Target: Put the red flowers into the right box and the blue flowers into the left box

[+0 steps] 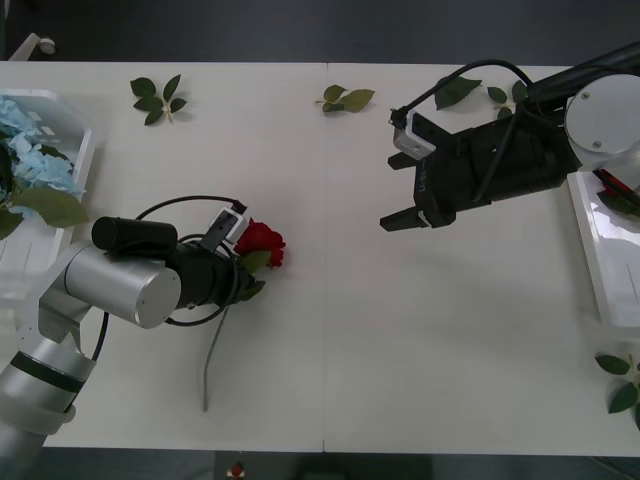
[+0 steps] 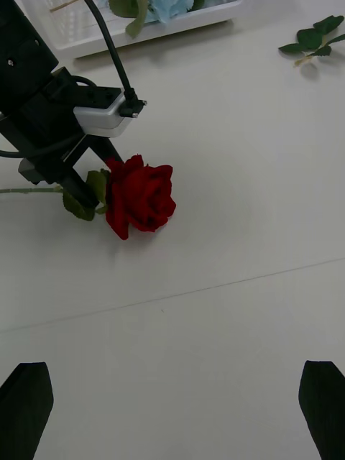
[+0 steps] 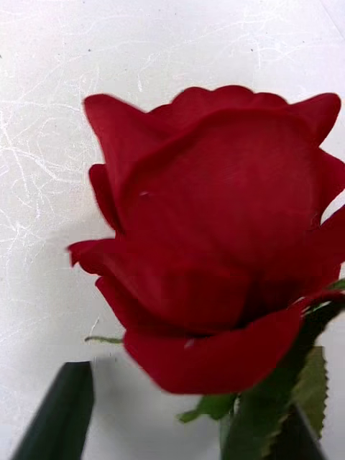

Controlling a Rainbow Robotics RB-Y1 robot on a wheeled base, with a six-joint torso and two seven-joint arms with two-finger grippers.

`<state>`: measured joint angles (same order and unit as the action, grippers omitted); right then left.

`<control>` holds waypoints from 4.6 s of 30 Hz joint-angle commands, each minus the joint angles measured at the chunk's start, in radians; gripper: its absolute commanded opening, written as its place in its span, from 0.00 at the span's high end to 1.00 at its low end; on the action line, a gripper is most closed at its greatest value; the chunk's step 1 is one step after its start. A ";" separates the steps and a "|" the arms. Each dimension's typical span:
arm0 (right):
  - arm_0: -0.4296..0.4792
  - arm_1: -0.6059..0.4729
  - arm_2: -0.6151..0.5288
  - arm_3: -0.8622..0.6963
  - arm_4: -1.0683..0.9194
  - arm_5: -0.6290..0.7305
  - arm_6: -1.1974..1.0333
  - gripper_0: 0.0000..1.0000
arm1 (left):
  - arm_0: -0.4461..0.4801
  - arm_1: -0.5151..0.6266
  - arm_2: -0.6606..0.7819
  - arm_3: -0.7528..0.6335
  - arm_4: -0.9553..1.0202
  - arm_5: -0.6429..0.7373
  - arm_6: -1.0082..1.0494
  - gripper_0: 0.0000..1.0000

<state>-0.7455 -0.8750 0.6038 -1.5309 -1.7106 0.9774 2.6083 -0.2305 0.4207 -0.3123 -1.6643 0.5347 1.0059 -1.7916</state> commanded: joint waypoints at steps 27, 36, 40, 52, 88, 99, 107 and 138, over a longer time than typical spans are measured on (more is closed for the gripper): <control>0.043 0.024 0.050 -0.012 -0.021 0.004 0.035 0.00 | 0.003 0.102 0.486 -0.265 0.742 0.243 -0.002 1.00; 0.031 0.007 -0.010 -0.011 -0.127 0.072 0.021 0.00 | 0.020 0.093 0.469 -0.132 1.197 0.057 -0.118 1.00; 0.034 0.010 -0.085 -0.011 -0.164 0.181 -0.014 0.00 | 0.019 0.056 0.412 -0.092 1.292 -0.044 -0.223 1.00; 0.160 0.024 -0.196 -0.017 -0.353 0.320 -0.307 0.00 | -0.033 -0.143 0.277 -0.089 1.285 -0.225 -0.331 1.00; 0.179 0.341 -0.322 -0.029 0.031 0.396 -0.465 0.92 | -0.067 -0.295 0.256 -0.089 1.108 -0.236 -0.336 1.00; 0.178 0.349 -0.322 -0.029 0.031 0.388 -0.471 1.00 | -0.067 -0.295 0.257 -0.089 1.108 -0.236 -0.333 1.00; 0.178 0.349 -0.322 -0.029 0.031 0.382 -0.468 1.00 | -0.064 -0.224 0.257 -0.089 1.111 -0.227 -0.333 0.13; 0.003 -0.449 0.027 -0.017 -0.095 0.190 -0.895 1.00 | 0.040 0.707 -0.004 -0.107 1.805 -0.081 -0.914 0.00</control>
<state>-0.7312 -1.2483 0.6150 -1.5383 -1.7920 1.1982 1.7878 -0.1729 1.0965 -0.2985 -1.7397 2.2842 0.9669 -2.7216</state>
